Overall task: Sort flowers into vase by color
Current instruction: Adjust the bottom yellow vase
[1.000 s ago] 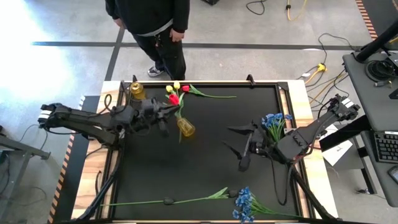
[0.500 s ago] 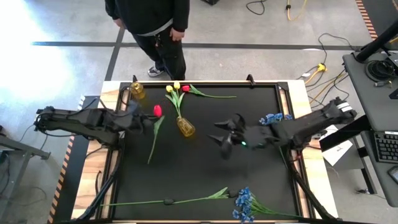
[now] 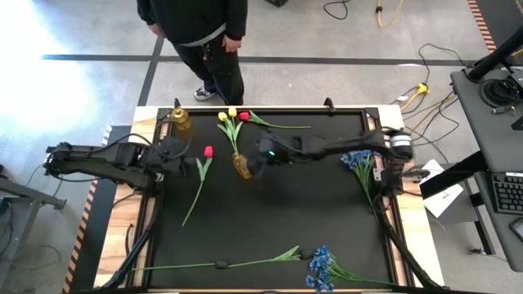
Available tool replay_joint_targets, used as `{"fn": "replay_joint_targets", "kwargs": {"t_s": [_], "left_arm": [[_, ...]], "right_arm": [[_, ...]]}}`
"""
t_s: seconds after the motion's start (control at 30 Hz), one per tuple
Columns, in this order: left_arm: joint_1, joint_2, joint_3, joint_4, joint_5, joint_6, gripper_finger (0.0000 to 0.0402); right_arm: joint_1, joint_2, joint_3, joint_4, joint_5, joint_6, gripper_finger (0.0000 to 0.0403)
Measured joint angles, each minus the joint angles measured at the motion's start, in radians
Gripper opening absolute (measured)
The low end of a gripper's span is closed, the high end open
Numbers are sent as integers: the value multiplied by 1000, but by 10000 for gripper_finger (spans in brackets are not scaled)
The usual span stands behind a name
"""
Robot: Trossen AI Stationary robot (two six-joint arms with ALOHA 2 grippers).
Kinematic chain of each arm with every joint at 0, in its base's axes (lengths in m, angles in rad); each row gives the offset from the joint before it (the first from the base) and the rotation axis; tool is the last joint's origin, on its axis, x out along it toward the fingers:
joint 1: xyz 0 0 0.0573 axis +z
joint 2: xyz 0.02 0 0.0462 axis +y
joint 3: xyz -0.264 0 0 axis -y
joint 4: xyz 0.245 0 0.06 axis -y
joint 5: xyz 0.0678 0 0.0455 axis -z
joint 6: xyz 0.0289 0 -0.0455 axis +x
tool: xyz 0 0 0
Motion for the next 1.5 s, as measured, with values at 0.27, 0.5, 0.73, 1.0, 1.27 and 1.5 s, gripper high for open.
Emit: {"fn": "replay_joint_targets", "kwargs": {"t_s": [0.27,0.5,0.73,1.0,1.27,1.5], "left_arm": [[10,-60,-13,-27,84,-43,174],[10,-107,-97,18,153,-74,174],[10,-166,-219,162,202,-93,194],[10,-180,-265,206,202,-77,250],[10,-180,-259,195,172,-69,258],[10,-183,-259,190,156,-65,259]], "right_arm": [[-96,270,329,-229,-201,2,328],[-115,435,593,-390,-288,3,349],[-114,557,779,-585,-256,-16,366],[-102,647,863,-596,-226,-8,366],[-103,656,860,-603,-163,9,338],[-99,656,858,-651,-156,19,265]]}}
